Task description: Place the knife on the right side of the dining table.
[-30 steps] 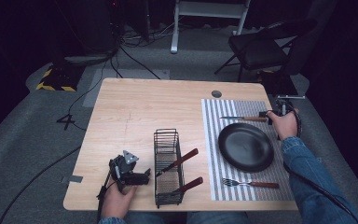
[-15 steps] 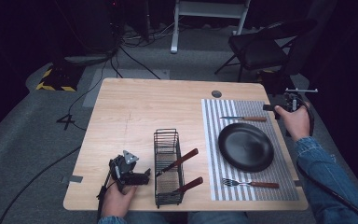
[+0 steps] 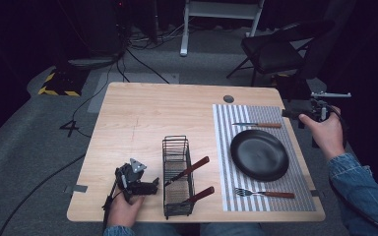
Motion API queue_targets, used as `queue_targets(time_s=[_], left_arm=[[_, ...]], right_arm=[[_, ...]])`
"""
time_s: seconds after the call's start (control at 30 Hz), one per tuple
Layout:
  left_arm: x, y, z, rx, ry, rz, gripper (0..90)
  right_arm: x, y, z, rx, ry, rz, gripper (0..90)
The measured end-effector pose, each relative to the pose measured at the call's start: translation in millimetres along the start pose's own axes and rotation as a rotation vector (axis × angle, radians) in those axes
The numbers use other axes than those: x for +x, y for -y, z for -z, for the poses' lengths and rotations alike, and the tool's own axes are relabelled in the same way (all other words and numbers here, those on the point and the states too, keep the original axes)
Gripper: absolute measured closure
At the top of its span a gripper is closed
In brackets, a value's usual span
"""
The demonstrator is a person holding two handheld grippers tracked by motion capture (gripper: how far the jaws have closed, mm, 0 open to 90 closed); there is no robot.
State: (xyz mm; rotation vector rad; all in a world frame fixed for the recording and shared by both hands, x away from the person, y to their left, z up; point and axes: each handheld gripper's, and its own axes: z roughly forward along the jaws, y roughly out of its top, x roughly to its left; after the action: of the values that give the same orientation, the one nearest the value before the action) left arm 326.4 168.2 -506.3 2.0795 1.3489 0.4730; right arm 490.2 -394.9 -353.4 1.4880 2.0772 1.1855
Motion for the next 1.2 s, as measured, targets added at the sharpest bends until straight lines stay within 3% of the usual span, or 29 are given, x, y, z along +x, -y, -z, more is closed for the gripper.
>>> queue_targets(time_s=[0.2,0.57,0.83,0.97,1.2], left_arm=[[0.9,-1.3,-1.1,0.002,0.011,-0.009,0.2],[2.3,-3.6,-3.0,0.001,0.017,-0.023,0.1],[2.3,-3.6,-3.0,0.001,0.017,-0.023,0.1],[2.2,-3.6,-3.0,0.001,0.016,-0.023,0.1],[2.2,-3.6,-3.0,0.002,0.017,-0.022,0.1]], right_arm=[[7.9,9.4,20.8,0.002,-0.025,0.040,42.0],[11.4,38.3,54.7,0.010,-0.057,0.066,41.2],[10.6,63.0,75.7,-0.005,-0.095,0.094,40.4],[6.9,85.7,83.8,-0.012,-0.141,0.124,40.0],[7.3,105.6,90.7,0.013,-0.123,0.177,38.4]])
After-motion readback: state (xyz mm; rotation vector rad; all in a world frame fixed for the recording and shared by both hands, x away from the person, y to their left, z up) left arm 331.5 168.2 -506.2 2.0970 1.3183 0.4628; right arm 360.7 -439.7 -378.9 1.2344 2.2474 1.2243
